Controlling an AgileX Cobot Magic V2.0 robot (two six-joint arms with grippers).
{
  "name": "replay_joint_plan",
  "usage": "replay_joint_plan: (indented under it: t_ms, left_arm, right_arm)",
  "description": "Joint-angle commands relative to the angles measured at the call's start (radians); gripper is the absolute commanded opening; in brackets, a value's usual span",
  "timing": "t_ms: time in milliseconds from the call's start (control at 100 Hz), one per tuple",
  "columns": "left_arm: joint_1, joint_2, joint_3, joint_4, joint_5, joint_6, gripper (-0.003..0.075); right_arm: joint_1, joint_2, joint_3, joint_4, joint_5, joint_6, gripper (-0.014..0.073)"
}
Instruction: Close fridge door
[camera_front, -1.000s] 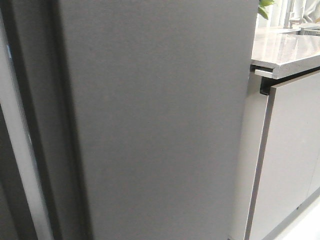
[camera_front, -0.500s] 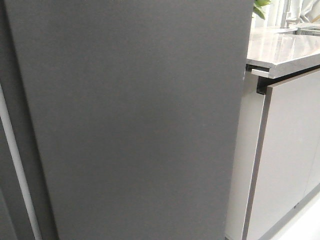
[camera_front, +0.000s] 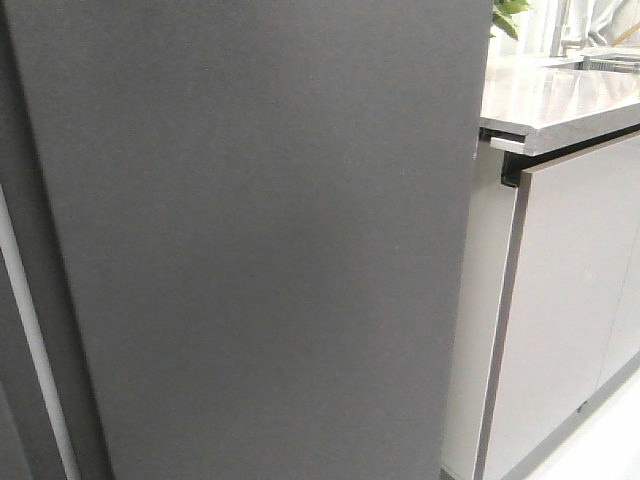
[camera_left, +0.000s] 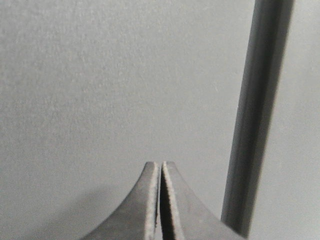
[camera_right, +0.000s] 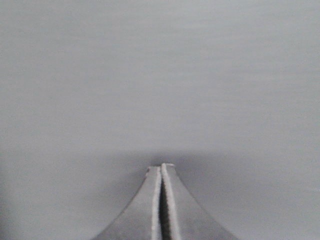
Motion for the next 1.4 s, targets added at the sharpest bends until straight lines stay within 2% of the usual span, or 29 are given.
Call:
replay_joint_plan:
  t_ms: [0,160,390,770,1050,1240,1390]
  left_arm:
    - [0.002,0.019,0.028,-0.002,-0.077,-0.003,-0.0021]
    - [0.002,0.019,0.028,-0.002,-0.077,-0.003,-0.0021]
    - [0.002,0.019,0.028,-0.002,-0.077,-0.003,-0.0021]
    - [0.002,0.019,0.028,-0.002,-0.077,-0.003,-0.0021]
    - [0.002,0.019,0.028,-0.002,-0.077,-0.003,-0.0021]
    - [0.002,0.019,0.028,-0.002,-0.077,-0.003,-0.0021]
    - [0.002,0.019,0.028,-0.002,-0.077,-0.003,-0.0021]
  right_arm:
    - [-0.035,-0.093,0.037,-0.041,-0.073,-0.006,-0.0076]
    - [-0.092,-0.219,0.222,-0.043,-0.129,-0.006,-0.0076]
    - [-0.203,-0.465,0.599,-0.043,-0.319,0.029,-0.0076]
    - [-0.44,-0.929,1.105,-0.043,-0.318,0.052,-0.0076]
    - [-0.565,-1.311,1.465,-0.043,-0.318,0.052,-0.0076]
    - [-0.656,-1.538,1.644,-0.043,-0.311,0.052,-0.0076]
    - [-0.692,-1.629,1.719,-0.043,-0.274,0.052,-0.0076]
